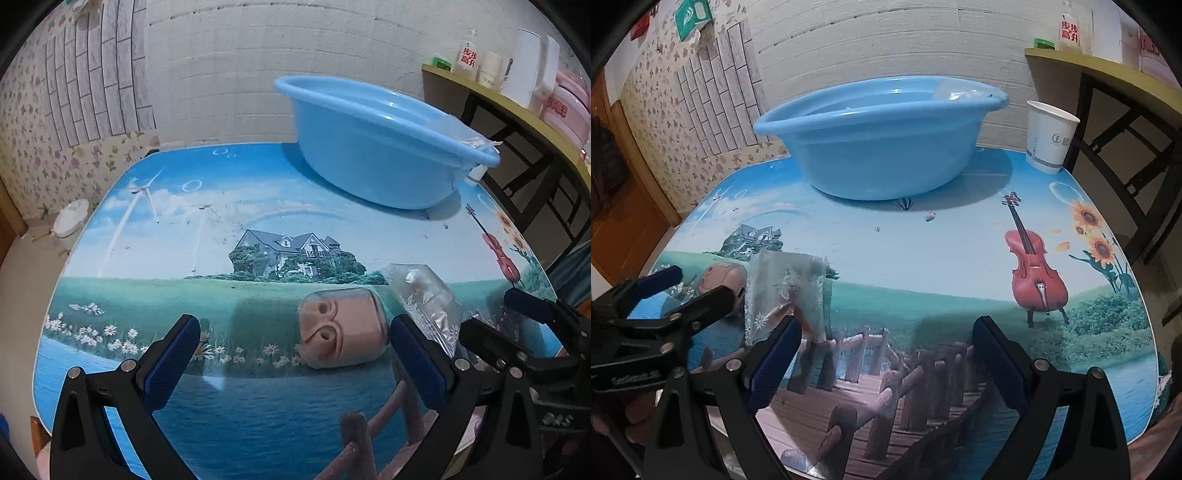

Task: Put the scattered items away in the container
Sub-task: 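Move left tool to the pink face-shaped box while right tool approaches the clear bag, then close left gripper on the pink box while right gripper grasps the clear bag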

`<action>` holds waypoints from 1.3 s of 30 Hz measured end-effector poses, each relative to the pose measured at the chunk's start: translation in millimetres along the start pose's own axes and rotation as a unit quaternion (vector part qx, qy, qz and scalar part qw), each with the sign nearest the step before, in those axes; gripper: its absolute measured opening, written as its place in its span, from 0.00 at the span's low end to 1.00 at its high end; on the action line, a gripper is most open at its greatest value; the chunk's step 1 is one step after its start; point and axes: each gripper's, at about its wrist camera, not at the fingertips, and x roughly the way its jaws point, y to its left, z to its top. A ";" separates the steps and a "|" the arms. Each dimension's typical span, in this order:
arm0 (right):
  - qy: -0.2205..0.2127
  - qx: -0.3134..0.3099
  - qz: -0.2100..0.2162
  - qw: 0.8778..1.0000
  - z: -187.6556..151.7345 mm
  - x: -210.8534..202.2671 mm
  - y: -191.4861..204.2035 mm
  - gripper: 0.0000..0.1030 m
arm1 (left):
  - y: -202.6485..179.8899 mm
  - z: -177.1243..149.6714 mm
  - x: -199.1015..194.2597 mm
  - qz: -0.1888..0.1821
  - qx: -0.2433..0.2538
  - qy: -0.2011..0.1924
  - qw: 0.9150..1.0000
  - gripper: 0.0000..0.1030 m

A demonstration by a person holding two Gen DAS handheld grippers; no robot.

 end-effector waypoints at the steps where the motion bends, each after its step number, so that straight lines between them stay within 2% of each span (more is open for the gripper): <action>1: -0.002 0.000 0.008 1.000 0.4 -2.2 0.6 0.92 | 0.4 -0.4 0.7 -0.003 0.001 0.000 1.000 1.00; 7: -0.007 -0.004 0.049 0.999 2.9 -4.9 14.4 0.92 | 6.1 -1.9 -0.4 -0.003 0.005 -0.007 1.000 1.00; 16: 0.000 -0.008 0.051 0.999 6.2 9.1 31.9 0.92 | 24.8 1.2 2.7 -0.002 -0.008 -0.011 1.000 1.00; 20: -0.006 -0.021 0.048 0.999 9.3 15.1 39.4 0.91 | 34.1 4.1 3.7 -0.009 -0.008 -0.010 1.000 0.96; 23: -0.006 -0.047 0.054 0.997 12.3 19.0 48.0 0.76 | 36.4 6.1 5.1 -0.013 0.000 -0.013 1.000 0.93; 25: -0.011 -0.075 0.050 0.996 11.8 21.3 56.5 0.52 | 35.7 6.7 6.0 -0.013 0.003 -0.015 1.000 0.92; 28: -0.012 -0.100 0.032 0.994 11.5 22.0 60.5 0.39 | 30.9 7.8 6.8 -0.012 0.012 -0.015 1.000 0.84; 31: -0.004 -0.077 0.040 0.996 15.8 19.8 49.2 0.35 | 24.6 9.6 8.3 -0.016 0.025 -0.015 0.999 0.75; 39: -0.014 -0.017 -0.028 0.999 22.9 10.3 -3.3 0.33 | 13.0 11.9 12.5 -0.006 0.040 -0.020 0.999 0.65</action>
